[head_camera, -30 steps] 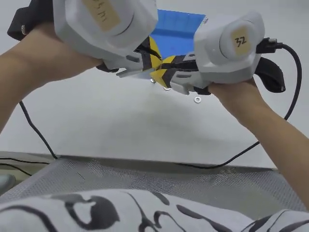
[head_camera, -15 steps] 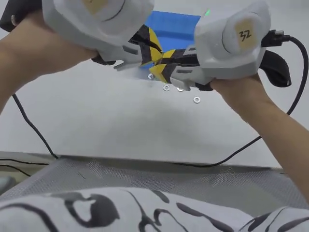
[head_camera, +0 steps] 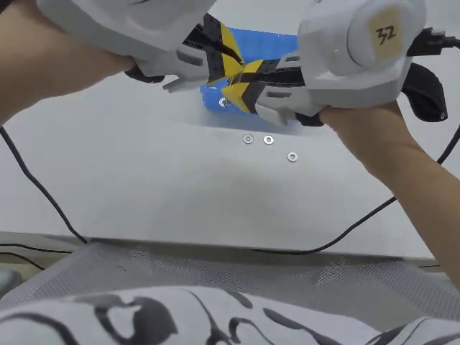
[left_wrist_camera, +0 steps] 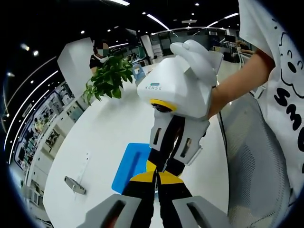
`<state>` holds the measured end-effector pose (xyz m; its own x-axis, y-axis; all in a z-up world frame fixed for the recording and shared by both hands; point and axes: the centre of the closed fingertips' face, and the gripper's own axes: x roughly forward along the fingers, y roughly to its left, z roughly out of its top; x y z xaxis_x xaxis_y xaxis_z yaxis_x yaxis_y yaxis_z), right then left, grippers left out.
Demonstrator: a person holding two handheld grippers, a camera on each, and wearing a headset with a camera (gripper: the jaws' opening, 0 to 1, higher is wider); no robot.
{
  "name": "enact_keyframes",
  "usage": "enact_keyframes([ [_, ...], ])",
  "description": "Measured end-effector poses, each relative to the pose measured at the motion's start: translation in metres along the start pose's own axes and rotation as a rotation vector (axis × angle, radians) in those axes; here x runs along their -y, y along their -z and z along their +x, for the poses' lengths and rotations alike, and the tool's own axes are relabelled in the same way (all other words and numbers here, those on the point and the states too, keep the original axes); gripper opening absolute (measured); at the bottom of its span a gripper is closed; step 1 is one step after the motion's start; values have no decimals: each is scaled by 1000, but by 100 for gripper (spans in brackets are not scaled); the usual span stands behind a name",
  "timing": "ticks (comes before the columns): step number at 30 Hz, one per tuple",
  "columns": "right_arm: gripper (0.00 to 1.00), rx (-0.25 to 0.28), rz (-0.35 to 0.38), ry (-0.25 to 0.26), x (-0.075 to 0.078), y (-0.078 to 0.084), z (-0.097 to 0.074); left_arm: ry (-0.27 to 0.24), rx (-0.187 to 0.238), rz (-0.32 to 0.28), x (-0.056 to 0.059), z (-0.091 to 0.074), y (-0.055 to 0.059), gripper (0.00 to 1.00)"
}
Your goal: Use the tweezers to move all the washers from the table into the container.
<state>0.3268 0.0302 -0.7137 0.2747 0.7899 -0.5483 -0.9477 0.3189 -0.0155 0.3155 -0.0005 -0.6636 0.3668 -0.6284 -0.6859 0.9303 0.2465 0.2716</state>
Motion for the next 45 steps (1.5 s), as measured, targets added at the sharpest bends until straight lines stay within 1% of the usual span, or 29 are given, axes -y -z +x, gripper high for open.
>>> enact_keyframes([
  [6, 3, 6, -12, 9, 10, -2, 1, -11, 12, 7, -8, 1, -3, 0],
  [10, 4, 6, -21, 15, 17, -3, 2, -16, 20, 8, -12, 3, -4, 0],
  [15, 4, 5, -29, 22, 25, -2, 8, -28, 16, 14, -20, 9, -1, 0],
  [16, 4, 3, -31, 24, 27, -1, 10, -31, 14, 17, -21, 10, 0, 0],
  [19, 4, -2, -27, 22, 27, 2, 12, -33, 12, 9, -24, 14, 4, 0],
  [25, 4, -13, -36, 22, 32, 9, 21, -38, 6, 1, -26, 21, 10, 0],
  [30, 4, -23, -34, 19, 36, 14, 28, -38, -5, -6, -29, 26, 19, 0],
  [32, 4, -25, -37, 21, 36, 15, 31, -39, -7, -9, -30, 27, 20, 0],
  [34, 4, -28, -33, 20, 37, 15, 33, -42, -11, -12, -31, 30, 23, 0],
  [38, 4, -31, -25, 22, 42, 20, 38, -49, -14, -25, -35, 35, 28, 0],
  [41, 4, -27, 0, 16, 45, 22, 42, -48, -21, -36, -38, 38, 31, 0],
  [45, 4, -27, 15, 16, 44, 20, 41, -48, -27, -43, -40, 42, 35, 0],
])
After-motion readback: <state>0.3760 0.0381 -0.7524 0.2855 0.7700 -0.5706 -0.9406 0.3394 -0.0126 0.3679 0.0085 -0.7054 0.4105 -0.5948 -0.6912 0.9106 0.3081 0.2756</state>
